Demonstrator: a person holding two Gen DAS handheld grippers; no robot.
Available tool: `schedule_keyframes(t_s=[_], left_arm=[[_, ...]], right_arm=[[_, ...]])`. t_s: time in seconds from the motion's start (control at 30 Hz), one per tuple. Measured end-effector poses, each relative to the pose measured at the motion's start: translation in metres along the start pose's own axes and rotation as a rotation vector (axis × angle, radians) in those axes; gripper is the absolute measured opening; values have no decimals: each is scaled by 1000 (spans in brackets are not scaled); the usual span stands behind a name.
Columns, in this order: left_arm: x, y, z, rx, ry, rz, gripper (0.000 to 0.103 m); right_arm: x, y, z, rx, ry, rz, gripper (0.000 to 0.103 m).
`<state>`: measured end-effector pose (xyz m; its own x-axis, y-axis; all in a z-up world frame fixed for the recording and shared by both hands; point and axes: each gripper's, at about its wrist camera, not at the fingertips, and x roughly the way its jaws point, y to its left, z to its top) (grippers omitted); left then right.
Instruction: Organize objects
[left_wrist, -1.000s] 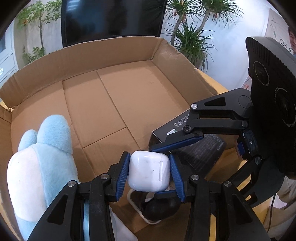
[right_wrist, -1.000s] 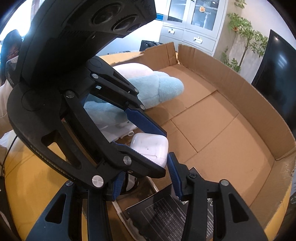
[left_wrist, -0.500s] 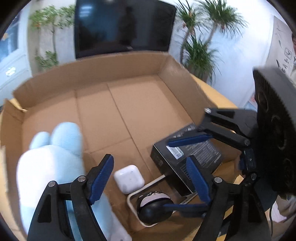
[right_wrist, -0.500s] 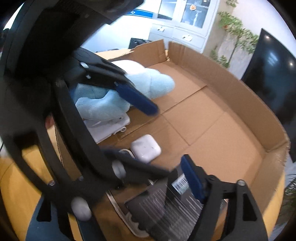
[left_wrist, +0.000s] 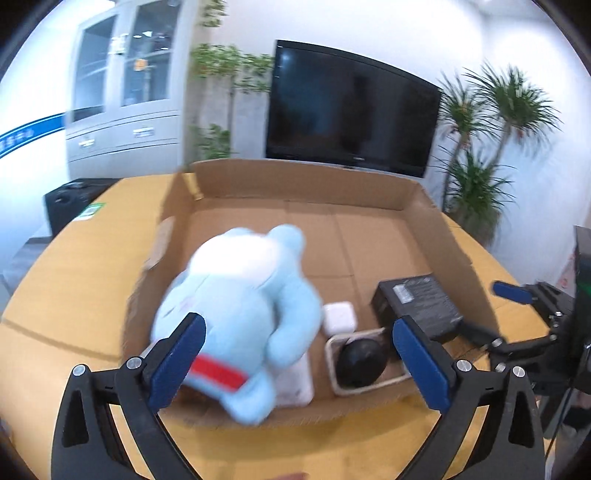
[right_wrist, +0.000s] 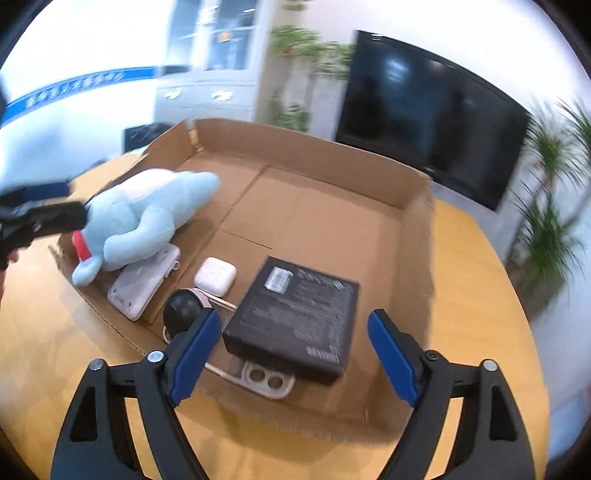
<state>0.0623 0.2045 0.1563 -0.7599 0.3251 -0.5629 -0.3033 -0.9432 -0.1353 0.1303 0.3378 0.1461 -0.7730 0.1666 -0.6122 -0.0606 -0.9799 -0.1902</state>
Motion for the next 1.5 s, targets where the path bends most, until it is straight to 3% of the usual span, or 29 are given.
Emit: schedule_keyframes(t_s=[0.1,0.37,0.47,0.57,1.1,1.33,1.5], left_arm=[[-14,9,-22,-33,-19,57,103],[-31,21,-77,-45,-16,143,103],[-35,28,-88,-58,-19,153,103],[-38,36,-93,-91,-23,169,103],[-35,53,-108,-127,20,219,103],[-31,66,-115,-136,44,265,103],[-26,85,-122,-145,80,290,103]], right_arm=[[-3,2,-9,35,-14,-92,85],[-19,-4,-48,159,-27,-142,87],[-22,-7,-56,173,-21,-162,93],[-22,-7,-60,174,-22,-149,99],[-16,-8,-77,195,10,-150,101],[-18,-23,-91,189,40,-140,101],[-16,-57,-113,246,101,-166,101]])
